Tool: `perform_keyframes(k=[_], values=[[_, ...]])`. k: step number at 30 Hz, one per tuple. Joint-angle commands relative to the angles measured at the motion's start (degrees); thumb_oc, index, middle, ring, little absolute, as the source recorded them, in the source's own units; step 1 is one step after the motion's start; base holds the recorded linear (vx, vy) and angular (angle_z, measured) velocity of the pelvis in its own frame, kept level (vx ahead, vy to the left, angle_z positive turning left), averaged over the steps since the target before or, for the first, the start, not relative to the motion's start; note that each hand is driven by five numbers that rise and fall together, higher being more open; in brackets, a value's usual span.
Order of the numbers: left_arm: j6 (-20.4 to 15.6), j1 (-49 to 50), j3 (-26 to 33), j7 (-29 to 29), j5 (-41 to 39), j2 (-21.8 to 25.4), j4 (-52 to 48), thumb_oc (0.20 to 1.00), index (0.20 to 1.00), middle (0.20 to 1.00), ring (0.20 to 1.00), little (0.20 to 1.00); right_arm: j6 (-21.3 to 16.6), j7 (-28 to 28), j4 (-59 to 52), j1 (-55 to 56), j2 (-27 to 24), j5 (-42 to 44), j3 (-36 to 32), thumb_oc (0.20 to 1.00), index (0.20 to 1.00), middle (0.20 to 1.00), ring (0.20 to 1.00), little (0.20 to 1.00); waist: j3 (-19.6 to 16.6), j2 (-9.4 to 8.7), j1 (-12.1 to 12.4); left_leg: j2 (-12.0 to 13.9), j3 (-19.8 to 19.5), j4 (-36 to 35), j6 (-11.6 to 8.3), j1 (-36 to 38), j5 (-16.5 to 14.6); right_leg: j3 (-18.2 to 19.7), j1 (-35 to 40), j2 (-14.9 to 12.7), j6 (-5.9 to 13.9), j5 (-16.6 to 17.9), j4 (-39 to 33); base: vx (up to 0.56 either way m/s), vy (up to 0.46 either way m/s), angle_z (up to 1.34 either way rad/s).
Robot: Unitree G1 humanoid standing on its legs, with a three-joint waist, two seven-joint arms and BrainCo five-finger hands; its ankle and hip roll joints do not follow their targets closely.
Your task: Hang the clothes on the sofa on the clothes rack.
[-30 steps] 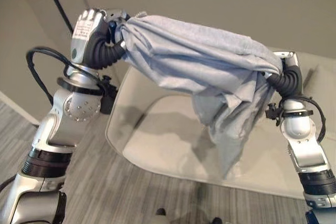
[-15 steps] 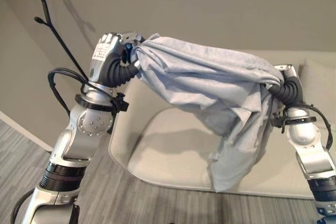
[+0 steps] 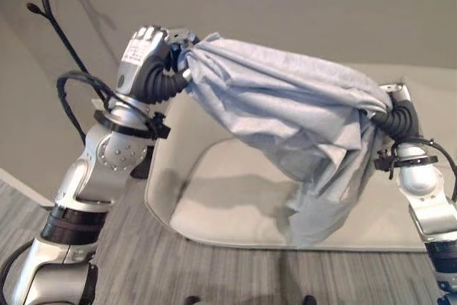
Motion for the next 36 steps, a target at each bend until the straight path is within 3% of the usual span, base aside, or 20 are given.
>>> perform_keyframes(k=[1,3,4,5,6,8,11,12,13,14,19,23,27,33,36], values=[[0.2,-0.6,2.9,3.1,-3.0,2.3,-1.7,0.200,0.200,0.200,0.200,0.200,-2.0,-1.5,-0.4,-3.0,-2.0,1.1,-1.3,0.200,0.200,0.200,0.200,0.200,-5.4,1.34,3.4,-0.1,-5.0,-7.3,-6.41,2.1,10.1,0.5,2.4,-0.3,3.37,-3.9,3.4,0.11,0.549,0.37],[0.2,-0.8,2.6,3.1,-3.0,2.3,-1.6,0.200,0.200,0.200,0.200,0.200,-2.1,-1.5,-0.4,-2.8,-2.0,1.1,-1.4,0.200,0.200,0.200,0.200,0.200,-5.5,1.25,3.4,-0.2,-5.4,-6.3,-6.37,1.5,9.5,0.3,2.6,-0.4,3.37,-3.8,3.1,0.09,0.357,0.22],[0.4,-0.3,2.8,2.1,-3.0,2.7,-2.1,0.200,0.200,0.200,0.200,0.200,-1.3,-0.5,-0.4,-1.0,-0.2,0.2,-2.9,0.200,0.200,0.200,0.200,0.200,-5.3,0.47,3.0,-2.8,-4.8,-3.3,-5.51,1.3,4.9,1.2,1.1,-3.5,3.37,1.3,3.7,0.09,0.666,0.04],[0.5,-0.7,1.9,2.2,-2.7,3.8,-1.7,0.200,0.200,0.200,0.200,0.200,-1.1,-1.5,-0.2,-0.3,1.7,0.1,-3.7,0.200,0.200,0.200,0.200,0.200,-4.4,-0.99,2.6,-5.1,-2.8,-2.7,-4.00,1.6,3.1,2.3,-2.5,-6.6,3.37,12.4,6.0,0.08,0.816,-0.05],[0.8,-0.5,2.1,2.1,-2.3,4.5,-1.8,0.200,0.200,0.200,0.200,0.200,-0.8,-1.5,-0.7,-0.6,2.9,-0.3,-3.8,0.200,0.200,0.200,0.200,0.200,-3.8,-1.26,2.8,-6.0,-1.3,-3.2,-3.15,1.9,2.7,1.6,-4.1,-7.6,3.37,15.7,6.1,-0.02,0.638,-0.17],[0.9,-1.5,1.7,1.9,-1.1,5.1,-2.8,0.200,0.200,0.200,0.200,0.200,-1.1,-2.2,-0.6,-1.4,4.4,-0.9,-3.4,0.200,0.200,0.200,0.200,0.200,-2.7,-0.87,3.2,-6.8,0.8,-3.4,-1.59,1.9,2.1,-1.6,-5.0,-8.3,3.37,17.3,5.6,-0.07,0.440,-0.44],[0.6,-0.5,2.3,0.9,0.0,5.5,-4.0,0.200,0.200,0.200,0.200,0.200,-1.3,-1.5,-1.0,-0.4,4.8,-0.6,-4.4,0.200,0.200,0.200,0.200,0.200,-2.2,-1.61,2.1,-11.4,1.2,-5.0,1.26,1.6,2.5,1.7,-5.9,-3.5,2.90,10.8,7.4,-0.01,0.505,-0.32],[0.9,0.2,3.1,0.2,0.3,5.5,-4.2,0.200,0.200,0.200,0.200,0.200,-1.7,-1.2,-1.0,-0.8,4.9,-0.3,-4.0,0.200,0.200,0.200,0.200,0.200,-2.3,-1.60,2.8,-13.2,2.2,-6.3,2.51,2.1,2.9,0.4,-5.2,0.3,1.70,4.8,7.8,-0.03,0.353,0.15],[0.9,0.4,3.3,0.2,0.3,5.5,-4.4,0.200,0.200,0.200,0.200,0.200,-1.7,-1.1,-1.0,-0.9,4.8,-0.3,-3.9,0.200,0.200,0.200,0.200,0.200,-2.3,-1.66,2.7,-13.3,2.2,-6.6,2.54,1.9,3.4,0.4,-5.5,0.2,1.60,4.9,8.0,-0.05,0.405,0.09],[0.9,0.8,3.5,-0.3,0.5,4.8,-4.7,0.200,0.200,0.200,0.200,0.200,-1.9,-0.7,-1.1,-1.2,5.0,-0.4,-3.3,0.200,0.200,0.200,0.200,0.200,-2.3,-1.79,3.4,-15.1,2.9,-8.3,3.38,2.4,4.4,-1.4,-5.5,4.2,0.43,0.1,8.3,-0.06,0.256,0.11],[1.2,2.6,4.4,-0.9,1.1,1.3,-5.8,0.200,0.200,0.200,0.200,0.200,-2.1,-0.1,-0.4,-1.5,4.6,-0.9,-1.8,0.200,0.200,0.200,0.200,0.200,-1.9,-2.67,3.5,-19.2,3.9,-10.7,4.28,4.7,5.3,0.0,-5.7,12.2,-1.74,-3.8,7.9,-0.02,0.158,-0.09],[0.9,3.8,5.2,-1.6,1.8,-0.4,-6.1,0.200,0.200,0.200,0.200,0.200,-1.9,-0.3,-0.3,-1.1,4.4,-1.7,-2.1,0.200,0.200,0.200,0.200,0.200,-2.0,-2.41,3.5,-20.5,4.5,-11.0,4.17,6.0,5.0,0.8,-3.0,13.5,-2.03,-2.4,2.8,0.00,0.043,0.00],[0.9,5.8,5.6,-2.4,1.4,-1.0,-6.6,0.200,0.200,0.200,0.200,0.200,-1.7,0.5,-0.1,-0.1,4.7,-1.2,-1.7,0.200,0.200,0.200,0.200,0.200,-3.3,-1.80,3.2,-19.9,5.3,-11.1,3.99,7.1,4.8,0.7,-1.3,13.9,-2.00,-1.3,-0.2,0.01,-0.062,-0.16],[0.8,9.0,7.1,-3.5,1.0,-1.2,-7.6,0.200,0.200,0.200,0.200,0.200,-1.9,1.3,-0.4,1.3,4.7,-0.3,-1.9,0.200,0.200,0.200,0.200,0.200,-4.9,-1.88,3.5,-19.1,5.9,-10.8,3.75,8.1,4.9,-0.5,0.3,13.9,-1.91,-2.5,-0.3,0.02,-0.078,-0.05],[0.9,8.5,7.3,-3.4,1.0,-1.3,-7.7,0.200,0.200,0.200,0.200,0.200,-2.2,1.3,-0.3,0.8,3.9,0.6,-2.1,0.200,0.200,0.200,0.200,0.200,-3.4,-2.36,3.7,-18.5,5.4,-2.5,3.42,5.2,2.7,-1.5,1.5,13.7,-2.61,-2.9,-0.3,-0.07,-0.099,0.00]])
